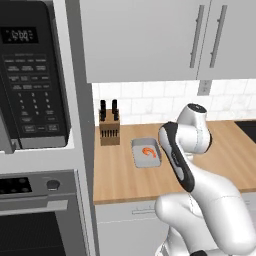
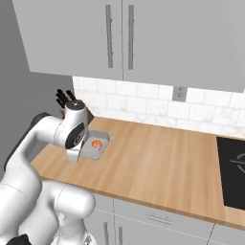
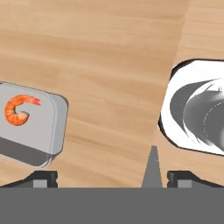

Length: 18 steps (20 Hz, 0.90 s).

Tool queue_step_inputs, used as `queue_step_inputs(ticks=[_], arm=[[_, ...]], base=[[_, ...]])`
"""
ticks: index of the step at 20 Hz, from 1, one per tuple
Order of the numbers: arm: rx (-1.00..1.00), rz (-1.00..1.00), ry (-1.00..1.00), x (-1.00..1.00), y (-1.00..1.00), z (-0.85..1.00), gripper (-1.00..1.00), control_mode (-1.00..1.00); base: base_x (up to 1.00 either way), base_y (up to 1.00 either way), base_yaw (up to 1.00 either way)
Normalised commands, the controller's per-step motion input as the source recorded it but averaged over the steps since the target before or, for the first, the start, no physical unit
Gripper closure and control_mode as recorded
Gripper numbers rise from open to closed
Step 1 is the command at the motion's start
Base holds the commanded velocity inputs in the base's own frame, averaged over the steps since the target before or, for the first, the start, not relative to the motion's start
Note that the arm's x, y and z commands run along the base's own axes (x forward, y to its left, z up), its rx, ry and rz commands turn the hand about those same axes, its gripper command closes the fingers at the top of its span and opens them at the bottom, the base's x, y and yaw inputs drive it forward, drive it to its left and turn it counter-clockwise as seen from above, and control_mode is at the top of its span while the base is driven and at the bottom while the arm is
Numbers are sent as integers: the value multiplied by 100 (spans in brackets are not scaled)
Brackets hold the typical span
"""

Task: Take the meat container that has the shrimp and place it on the second highest rack of the freezer. Then take the vegetable container that has the broccoli and eggplant and place it on the highest rack of the freezer.

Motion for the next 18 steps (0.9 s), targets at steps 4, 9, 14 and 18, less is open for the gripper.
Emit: queue_step_inputs(ticks=[4, 9, 14, 18], arm=[[-3, 11, 0, 24, 32, -39, -100, -100], [-5, 14, 1, 15, 24, -23, -100, -100], [-1, 11, 1, 24, 1, -14, -100, -100], [0, 1, 0, 13, -2, -3, -100, -100]], base=[[0, 0, 0], [0, 0, 0], [0, 0, 0], [0, 0, 0]])
